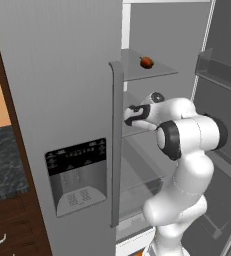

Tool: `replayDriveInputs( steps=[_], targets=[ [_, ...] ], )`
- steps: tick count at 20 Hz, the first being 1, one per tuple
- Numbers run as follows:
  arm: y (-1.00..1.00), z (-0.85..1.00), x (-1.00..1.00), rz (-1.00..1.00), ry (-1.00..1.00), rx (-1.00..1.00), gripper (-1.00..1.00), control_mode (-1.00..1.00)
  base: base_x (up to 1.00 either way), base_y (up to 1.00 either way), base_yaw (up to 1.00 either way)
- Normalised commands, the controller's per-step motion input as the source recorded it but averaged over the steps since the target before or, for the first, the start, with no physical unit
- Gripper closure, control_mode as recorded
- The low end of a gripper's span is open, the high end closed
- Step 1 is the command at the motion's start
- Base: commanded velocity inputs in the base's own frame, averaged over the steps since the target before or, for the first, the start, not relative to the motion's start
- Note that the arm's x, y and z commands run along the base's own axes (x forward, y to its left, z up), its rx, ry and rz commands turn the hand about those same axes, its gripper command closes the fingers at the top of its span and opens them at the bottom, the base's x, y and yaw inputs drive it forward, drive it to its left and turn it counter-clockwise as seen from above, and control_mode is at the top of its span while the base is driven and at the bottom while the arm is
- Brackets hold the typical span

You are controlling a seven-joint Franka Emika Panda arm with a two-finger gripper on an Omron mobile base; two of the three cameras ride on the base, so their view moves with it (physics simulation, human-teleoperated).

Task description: Place one bell pepper and one steak in each tupperware on the nearby counter, to pack two identical lunches.

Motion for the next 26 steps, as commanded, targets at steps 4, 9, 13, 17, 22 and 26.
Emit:
replayDriveInputs(
  steps=[4, 9, 13, 17, 22, 26],
  targets=[
    [-0.08, -0.19, 0.43, 0.02, 0.00, 0.00, -1.00, -1.00, 0.00, 0.00, 0.00],
    [-0.02, -0.28, 0.35, 0.02, 0.00, 0.00, 1.00, -1.00, 0.00, 0.00, 0.00],
    [0.00, -0.41, 0.05, 0.00, 0.00, -0.02, 1.00, -1.00, 0.00, 0.00, 0.00],
    [0.00, -0.44, -0.22, 0.02, 0.00, -0.04, 1.00, -1.00, 0.00, 0.00, 0.00],
    [0.02, 0.00, -1.00, 0.04, -0.04, 0.00, 1.00, -1.00, 0.00, 0.00, 0.00],
    [0.00, 0.21, -1.00, 0.01, -0.03, 0.00, 1.00, -1.00, 0.00, 0.00, 0.00]
  ],
)
